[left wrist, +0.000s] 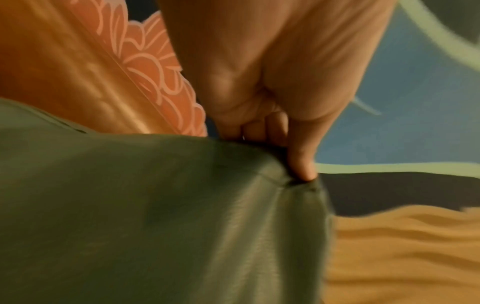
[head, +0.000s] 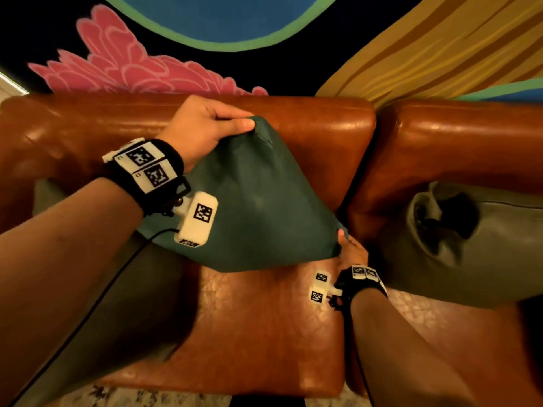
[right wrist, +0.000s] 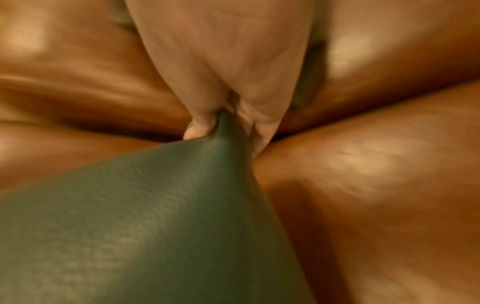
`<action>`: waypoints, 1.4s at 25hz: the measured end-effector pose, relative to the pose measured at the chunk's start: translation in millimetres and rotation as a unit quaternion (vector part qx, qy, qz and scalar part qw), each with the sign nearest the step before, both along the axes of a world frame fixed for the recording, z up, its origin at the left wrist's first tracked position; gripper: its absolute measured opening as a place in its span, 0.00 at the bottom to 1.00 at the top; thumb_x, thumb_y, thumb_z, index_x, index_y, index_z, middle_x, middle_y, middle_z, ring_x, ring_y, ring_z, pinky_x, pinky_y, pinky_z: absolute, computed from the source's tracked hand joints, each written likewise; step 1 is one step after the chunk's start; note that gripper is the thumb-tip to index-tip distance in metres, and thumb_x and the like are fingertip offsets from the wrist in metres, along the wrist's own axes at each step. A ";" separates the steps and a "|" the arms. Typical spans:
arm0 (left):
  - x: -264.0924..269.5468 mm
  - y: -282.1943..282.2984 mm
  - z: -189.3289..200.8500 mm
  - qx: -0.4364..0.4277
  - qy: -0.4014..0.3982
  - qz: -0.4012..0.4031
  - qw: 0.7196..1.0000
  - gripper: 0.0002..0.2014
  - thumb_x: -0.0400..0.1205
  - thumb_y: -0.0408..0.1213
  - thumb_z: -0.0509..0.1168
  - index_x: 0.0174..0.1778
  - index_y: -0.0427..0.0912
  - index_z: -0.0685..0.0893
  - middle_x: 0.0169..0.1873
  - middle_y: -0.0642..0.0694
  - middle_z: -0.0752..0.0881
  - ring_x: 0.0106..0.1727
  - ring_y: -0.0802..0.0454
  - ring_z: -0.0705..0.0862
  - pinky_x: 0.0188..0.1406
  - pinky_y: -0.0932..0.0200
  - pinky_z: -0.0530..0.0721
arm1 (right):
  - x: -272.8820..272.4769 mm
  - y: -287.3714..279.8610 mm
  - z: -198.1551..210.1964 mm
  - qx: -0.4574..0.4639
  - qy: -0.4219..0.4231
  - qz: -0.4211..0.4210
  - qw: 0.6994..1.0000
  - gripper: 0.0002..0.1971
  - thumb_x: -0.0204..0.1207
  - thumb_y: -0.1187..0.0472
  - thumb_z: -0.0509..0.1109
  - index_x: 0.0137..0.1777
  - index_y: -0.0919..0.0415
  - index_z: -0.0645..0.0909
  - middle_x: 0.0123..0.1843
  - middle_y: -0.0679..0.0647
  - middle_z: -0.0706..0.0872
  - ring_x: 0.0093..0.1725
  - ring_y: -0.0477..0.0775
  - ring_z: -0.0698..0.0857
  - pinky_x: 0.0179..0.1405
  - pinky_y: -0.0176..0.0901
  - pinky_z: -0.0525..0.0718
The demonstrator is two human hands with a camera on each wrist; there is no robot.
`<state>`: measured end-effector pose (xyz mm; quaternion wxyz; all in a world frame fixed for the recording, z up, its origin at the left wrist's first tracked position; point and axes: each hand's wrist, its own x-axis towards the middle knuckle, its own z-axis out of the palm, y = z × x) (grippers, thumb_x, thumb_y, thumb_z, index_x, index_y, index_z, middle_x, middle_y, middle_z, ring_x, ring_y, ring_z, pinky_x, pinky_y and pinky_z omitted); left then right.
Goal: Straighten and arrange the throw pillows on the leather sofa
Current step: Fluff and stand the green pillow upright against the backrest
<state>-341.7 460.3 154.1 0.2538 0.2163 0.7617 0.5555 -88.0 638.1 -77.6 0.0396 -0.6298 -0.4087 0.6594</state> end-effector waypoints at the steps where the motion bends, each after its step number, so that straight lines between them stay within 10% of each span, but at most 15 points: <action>1: 6.2 7.5 0.9 -0.023 0.032 -0.022 0.999 0.11 0.76 0.33 0.75 0.54 0.37 0.91 0.50 0.46 0.93 0.51 0.56 0.89 0.62 0.60 0.86 | 6.8 -3.5 -3.3 -0.021 -0.067 0.068 0.995 0.23 0.80 0.50 0.70 0.72 0.61 0.79 0.67 0.60 0.85 0.58 0.58 0.85 0.51 0.45 0.81; 3: 21.5 23.7 -0.2 -0.087 0.100 -0.083 0.988 0.13 0.77 0.35 0.75 0.56 0.36 0.91 0.52 0.45 0.92 0.51 0.58 0.88 0.61 0.64 0.84 | 16.5 -16.3 -4.9 -0.058 -0.167 0.264 0.948 0.28 0.79 0.41 0.66 0.75 0.57 0.75 0.67 0.62 0.85 0.61 0.64 0.86 0.57 0.51 0.84; 6: 32.4 39.6 -6.4 -0.176 0.180 -0.171 0.953 0.11 0.79 0.40 0.73 0.57 0.43 0.92 0.53 0.50 0.92 0.53 0.59 0.88 0.61 0.63 0.82 | 11.1 -22.8 3.4 0.129 -0.186 0.282 0.932 0.30 0.81 0.42 0.64 0.74 0.64 0.74 0.69 0.66 0.83 0.68 0.67 0.82 0.66 0.53 0.80; 8: 39.2 50.6 -10.0 -0.212 0.228 -0.214 0.926 0.12 0.80 0.41 0.72 0.58 0.45 0.92 0.54 0.52 0.92 0.56 0.59 0.88 0.63 0.63 0.80 | -4.6 -31.3 31.2 0.230 0.024 0.128 0.964 0.27 0.83 0.46 0.64 0.78 0.58 0.71 0.78 0.59 0.76 0.78 0.57 0.75 0.75 0.46 0.73; 10: 50.7 67.6 -12.7 -0.210 0.264 -0.253 0.907 0.13 0.79 0.43 0.72 0.58 0.47 0.91 0.55 0.51 0.92 0.58 0.58 0.88 0.64 0.60 0.80 | -24.9 -35.4 81.4 0.279 0.230 0.186 0.914 0.36 0.76 0.51 0.75 0.82 0.44 0.62 0.82 0.46 0.69 0.81 0.43 0.69 0.78 0.35 0.70; 13: 58.9 69.0 -24.4 -0.211 0.244 -0.312 0.894 0.18 0.79 0.48 0.71 0.65 0.50 0.87 0.61 0.52 0.90 0.62 0.58 0.86 0.68 0.60 0.77 | -56.8 -8.4 107.6 0.282 0.285 0.249 0.881 0.27 0.66 0.61 0.84 0.63 0.47 0.80 0.59 0.42 0.88 0.58 0.37 0.85 0.60 0.32 0.81; 15: 34.9 29.4 -41.3 -0.308 0.218 -0.308 0.873 0.31 0.77 0.61 0.67 0.75 0.53 0.78 0.72 0.50 0.82 0.73 0.53 0.80 0.74 0.57 0.72 | -62.6 19.9 106.8 0.252 0.261 0.178 0.915 0.13 0.65 0.63 0.83 0.49 0.55 0.87 0.45 0.47 0.92 0.44 0.43 0.88 0.52 0.43 0.87; 19: -25.6 -102.6 -84.4 -0.587 0.146 -0.099 0.790 0.52 0.68 0.80 0.48 0.81 0.48 0.67 0.77 0.38 0.75 0.74 0.36 0.76 0.73 0.38 0.74 | -56.6 44.0 99.2 0.294 0.240 0.194 0.905 0.10 0.70 0.64 0.80 0.49 0.52 0.86 0.49 0.54 0.90 0.49 0.48 0.87 0.59 0.48 0.85; 21: -37.6 -134.6 -93.4 -0.582 0.058 0.010 0.811 0.49 0.71 0.75 0.53 0.72 0.34 0.75 0.62 0.31 0.84 0.60 0.33 0.84 0.61 0.40 0.83 | -59.2 49.0 100.3 0.307 0.226 0.200 0.903 0.08 0.71 0.61 0.79 0.45 0.48 0.85 0.47 0.53 0.90 0.48 0.49 0.87 0.58 0.53 0.85; 24: -39.4 -147.6 -85.2 -0.375 -0.073 0.150 0.912 0.28 0.79 0.56 0.70 0.55 0.28 0.84 0.45 0.34 0.88 0.45 0.36 0.89 0.51 0.40 0.90 | -60.7 52.8 102.1 0.305 0.215 0.197 0.906 0.06 0.71 0.62 0.79 0.42 0.51 0.86 0.43 0.52 0.91 0.44 0.49 0.87 0.52 0.49 0.87; 27: -39.9 -143.4 -75.3 -0.399 -0.003 0.164 0.902 0.27 0.79 0.59 0.68 0.38 0.32 0.83 0.32 0.37 0.86 0.36 0.38 0.87 0.43 0.46 0.88 | -59.6 52.3 100.9 0.342 0.141 0.258 0.892 0.03 0.74 0.63 0.76 0.44 0.54 0.86 0.41 0.51 0.90 0.44 0.50 0.87 0.52 0.49 0.85; 30: -35.7 -130.1 -73.7 -0.418 0.028 0.173 0.892 0.24 0.81 0.56 0.67 0.46 0.33 0.83 0.39 0.35 0.86 0.43 0.37 0.87 0.43 0.47 0.85 | -72.8 43.6 122.8 0.526 0.001 0.287 0.800 0.09 0.77 0.61 0.70 0.56 0.55 0.85 0.54 0.58 0.89 0.56 0.61 0.86 0.62 0.51 0.81; 33: -37.2 -130.4 -68.2 -0.284 -0.112 0.232 0.924 0.18 0.82 0.42 0.71 0.57 0.30 0.82 0.52 0.35 0.82 0.57 0.35 0.87 0.57 0.37 0.88 | -72.4 -56.0 159.4 0.458 0.198 0.467 0.730 0.07 0.78 0.57 0.68 0.53 0.46 0.83 0.48 0.50 0.88 0.46 0.51 0.87 0.52 0.54 0.85; 34: -39.4 -134.5 -68.8 -0.272 -0.124 0.225 0.927 0.15 0.81 0.41 0.71 0.54 0.32 0.81 0.52 0.36 0.81 0.58 0.34 0.87 0.57 0.36 0.87 | -67.3 -92.5 154.6 0.357 0.254 0.645 0.626 0.08 0.80 0.56 0.68 0.57 0.47 0.84 0.52 0.47 0.89 0.46 0.45 0.86 0.53 0.48 0.85; 35: -39.6 -140.4 -69.9 -0.270 -0.125 0.216 0.930 0.15 0.80 0.42 0.72 0.53 0.34 0.80 0.52 0.37 0.82 0.57 0.33 0.88 0.56 0.36 0.88 | -67.5 -123.6 149.9 0.281 0.269 0.803 0.453 0.13 0.82 0.55 0.67 0.65 0.50 0.83 0.60 0.45 0.88 0.52 0.41 0.85 0.58 0.40 0.84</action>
